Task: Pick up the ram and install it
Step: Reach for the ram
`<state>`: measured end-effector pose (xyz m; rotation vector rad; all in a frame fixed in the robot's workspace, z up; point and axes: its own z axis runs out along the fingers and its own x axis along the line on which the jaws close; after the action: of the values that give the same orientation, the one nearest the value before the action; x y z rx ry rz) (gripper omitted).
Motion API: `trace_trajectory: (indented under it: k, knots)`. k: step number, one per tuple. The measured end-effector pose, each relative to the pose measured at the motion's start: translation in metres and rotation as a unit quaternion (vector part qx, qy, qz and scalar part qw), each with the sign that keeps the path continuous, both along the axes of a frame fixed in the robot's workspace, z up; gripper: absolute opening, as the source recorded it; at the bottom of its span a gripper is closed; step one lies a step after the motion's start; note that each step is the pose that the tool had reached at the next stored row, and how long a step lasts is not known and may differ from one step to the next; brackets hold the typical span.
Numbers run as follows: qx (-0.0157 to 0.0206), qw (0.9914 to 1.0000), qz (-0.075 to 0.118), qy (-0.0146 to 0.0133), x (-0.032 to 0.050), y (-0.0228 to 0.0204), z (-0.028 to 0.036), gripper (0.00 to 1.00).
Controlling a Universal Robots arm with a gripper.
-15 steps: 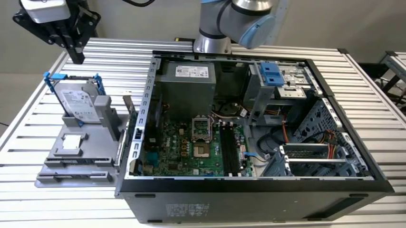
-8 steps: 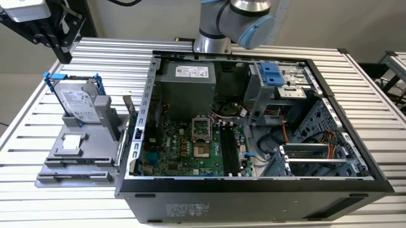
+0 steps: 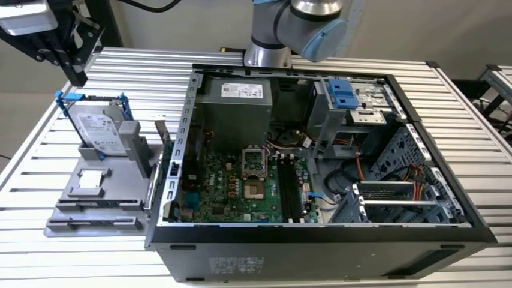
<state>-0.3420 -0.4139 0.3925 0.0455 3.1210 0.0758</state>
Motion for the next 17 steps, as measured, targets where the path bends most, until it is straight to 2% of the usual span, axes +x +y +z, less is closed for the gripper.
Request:
trace_trajectory:
  k: [7, 17]
  knots:
    - [0.0, 1.0, 0.0, 0.0001, 0.0, -0.0279, -0.0002, 0.0]
    - [-0.0001, 1.0, 0.0, 0.0001, -0.0002, -0.0626, -0.0007, 0.0]
